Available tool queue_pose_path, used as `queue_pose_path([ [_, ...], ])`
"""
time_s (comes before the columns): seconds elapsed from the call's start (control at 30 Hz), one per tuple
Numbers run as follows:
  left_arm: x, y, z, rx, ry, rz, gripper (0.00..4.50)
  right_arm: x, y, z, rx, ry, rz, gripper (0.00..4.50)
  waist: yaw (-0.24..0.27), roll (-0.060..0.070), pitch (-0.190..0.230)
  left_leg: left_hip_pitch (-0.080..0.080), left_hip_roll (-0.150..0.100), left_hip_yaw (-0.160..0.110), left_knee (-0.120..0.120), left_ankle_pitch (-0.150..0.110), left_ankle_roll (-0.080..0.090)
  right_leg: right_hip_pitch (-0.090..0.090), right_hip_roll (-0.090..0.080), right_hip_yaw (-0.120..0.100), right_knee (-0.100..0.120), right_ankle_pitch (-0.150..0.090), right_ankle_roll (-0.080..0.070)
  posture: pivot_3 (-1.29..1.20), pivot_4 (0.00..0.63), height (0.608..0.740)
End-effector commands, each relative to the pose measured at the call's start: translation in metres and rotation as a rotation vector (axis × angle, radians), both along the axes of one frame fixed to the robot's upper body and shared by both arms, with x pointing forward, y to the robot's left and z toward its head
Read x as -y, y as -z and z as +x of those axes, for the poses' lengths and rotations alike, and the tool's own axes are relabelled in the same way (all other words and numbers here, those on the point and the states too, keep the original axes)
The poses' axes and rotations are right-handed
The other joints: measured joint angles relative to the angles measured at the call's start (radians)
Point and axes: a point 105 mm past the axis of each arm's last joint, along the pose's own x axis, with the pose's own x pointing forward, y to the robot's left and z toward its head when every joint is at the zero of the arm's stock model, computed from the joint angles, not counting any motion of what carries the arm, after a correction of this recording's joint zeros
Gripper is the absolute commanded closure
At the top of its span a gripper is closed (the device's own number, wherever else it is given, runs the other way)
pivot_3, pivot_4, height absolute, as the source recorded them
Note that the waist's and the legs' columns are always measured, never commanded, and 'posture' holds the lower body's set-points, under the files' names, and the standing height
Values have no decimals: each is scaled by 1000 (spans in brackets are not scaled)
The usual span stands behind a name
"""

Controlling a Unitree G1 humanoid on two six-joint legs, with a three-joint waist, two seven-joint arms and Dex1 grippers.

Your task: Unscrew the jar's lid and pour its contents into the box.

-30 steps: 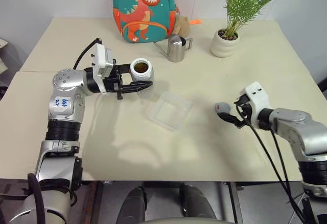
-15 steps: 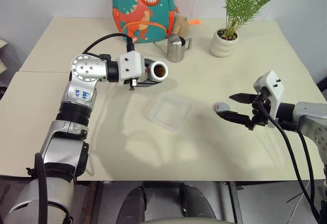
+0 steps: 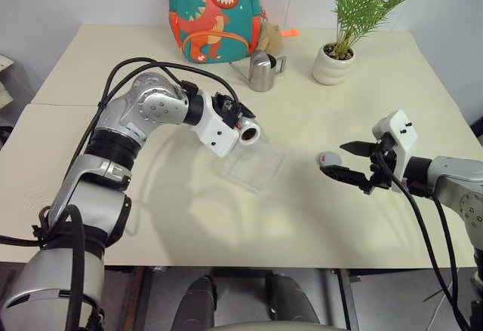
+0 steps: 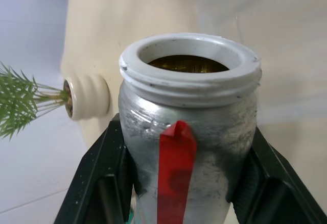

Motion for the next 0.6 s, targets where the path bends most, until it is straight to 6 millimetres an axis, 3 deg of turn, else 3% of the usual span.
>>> queue_pose_path([
  [0.03, 4, -19, 1, 155, 50, 75, 2517, -3, -11, -1, 61, -6, 4, 10, 1, 0, 0, 0, 0, 0, 0, 0, 0, 0, 0, 0, 0, 0, 0, 0, 150, 740],
  [0.4, 27, -31, -4, 517, 290, 354, 2517, -7, -10, 6, 64, -14, 16, 10, 15, -1, 1, 0, 0, 0, 0, 0, 0, 0, 0, 0, 0, -1, 1, 0, 150, 740],
  [0.6, 33, -31, 0, 660, 380, 419, 2517, -13, -18, -10, 66, -120, 69, 10, 16, -1, 1, -1, -1, 0, 0, 0, 0, 0, 0, 0, 0, -1, 2, 0, 150, 740],
])
